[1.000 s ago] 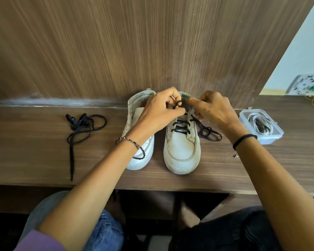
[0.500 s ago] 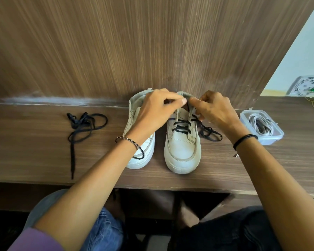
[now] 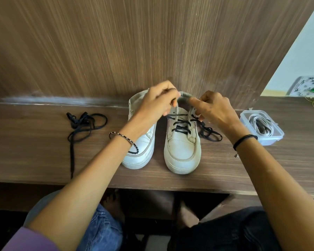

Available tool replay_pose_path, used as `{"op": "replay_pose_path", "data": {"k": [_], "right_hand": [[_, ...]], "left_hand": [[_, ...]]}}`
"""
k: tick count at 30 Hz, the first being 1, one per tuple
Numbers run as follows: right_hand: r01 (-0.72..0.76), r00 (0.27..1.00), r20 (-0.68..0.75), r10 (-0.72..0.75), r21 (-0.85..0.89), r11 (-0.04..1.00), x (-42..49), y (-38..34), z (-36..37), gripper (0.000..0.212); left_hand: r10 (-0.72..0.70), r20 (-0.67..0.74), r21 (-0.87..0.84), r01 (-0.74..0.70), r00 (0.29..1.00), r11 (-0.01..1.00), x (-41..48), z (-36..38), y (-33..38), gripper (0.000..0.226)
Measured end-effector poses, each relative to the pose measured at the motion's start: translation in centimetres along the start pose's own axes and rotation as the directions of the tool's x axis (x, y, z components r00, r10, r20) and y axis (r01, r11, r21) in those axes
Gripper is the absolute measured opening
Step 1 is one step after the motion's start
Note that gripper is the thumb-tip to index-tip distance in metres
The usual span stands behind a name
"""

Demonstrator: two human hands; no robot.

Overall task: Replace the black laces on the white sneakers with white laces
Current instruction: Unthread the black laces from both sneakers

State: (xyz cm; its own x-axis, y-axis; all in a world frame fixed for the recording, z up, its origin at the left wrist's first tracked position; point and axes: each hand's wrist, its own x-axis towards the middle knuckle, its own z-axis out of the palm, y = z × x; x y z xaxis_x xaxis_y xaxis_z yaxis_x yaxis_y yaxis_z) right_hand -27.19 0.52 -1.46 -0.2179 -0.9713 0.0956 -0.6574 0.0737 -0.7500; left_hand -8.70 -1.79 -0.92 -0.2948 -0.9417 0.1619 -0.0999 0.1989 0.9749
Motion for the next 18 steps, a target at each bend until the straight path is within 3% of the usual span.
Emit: {"op": "replay_pose_path", "data": {"k": [2,5,8,10,12,14,16,18], "right_hand": [[0.002,1.000,-0.001,-0.002,0.000,1.000,0.0,0.1,0.0,0.047],[-0.002,1.000,-0.007,0.002,0.004,1.000,0.1,0.0,0.0,0.047],[0.005,1.000,0.001,-0.005,0.011,1.000,0.1,0.1,0.0,0.046],[0.006,1.000,0.005,-0.006,0.010,1.000,0.3,0.2,0.1,0.046],[0.006,1.000,0.006,-0.006,0.009,1.000,0.4,0.4,0.0,0.046],[0.011,1.000,0.017,-0.011,0.025,1.000,0.5,0.5,-0.1,0.047],[0.019,0.999,0.032,-0.020,0.046,0.999,0.4,0.6,-0.3,0.048],[0.026,0.999,0.045,-0.028,0.055,0.998,0.4,0.8,-0.4,0.048]], "left_hand": [[0.033,0.066,0.239,-0.048,0.997,0.970,-0.3,0.5,-0.5,0.015],[0.153,0.148,0.597,-0.211,0.977,0.774,-1.0,1.1,-0.9,0.008],[0.191,0.290,0.733,-0.346,0.938,0.586,-0.9,1.1,-1.3,0.009],[0.197,0.321,0.762,-0.377,0.926,0.526,-0.6,1.0,-1.7,0.015],[0.220,0.275,0.753,-0.352,0.936,0.556,-0.5,1.1,-1.7,0.015],[0.236,0.164,0.694,-0.282,0.958,0.662,-0.6,0.9,-1.5,0.013],[0.202,0.064,0.539,-0.204,0.977,0.818,-0.6,0.5,-1.3,0.010],[0.114,-0.017,0.278,-0.105,0.993,0.955,-0.5,-0.1,-0.8,0.010]]}}
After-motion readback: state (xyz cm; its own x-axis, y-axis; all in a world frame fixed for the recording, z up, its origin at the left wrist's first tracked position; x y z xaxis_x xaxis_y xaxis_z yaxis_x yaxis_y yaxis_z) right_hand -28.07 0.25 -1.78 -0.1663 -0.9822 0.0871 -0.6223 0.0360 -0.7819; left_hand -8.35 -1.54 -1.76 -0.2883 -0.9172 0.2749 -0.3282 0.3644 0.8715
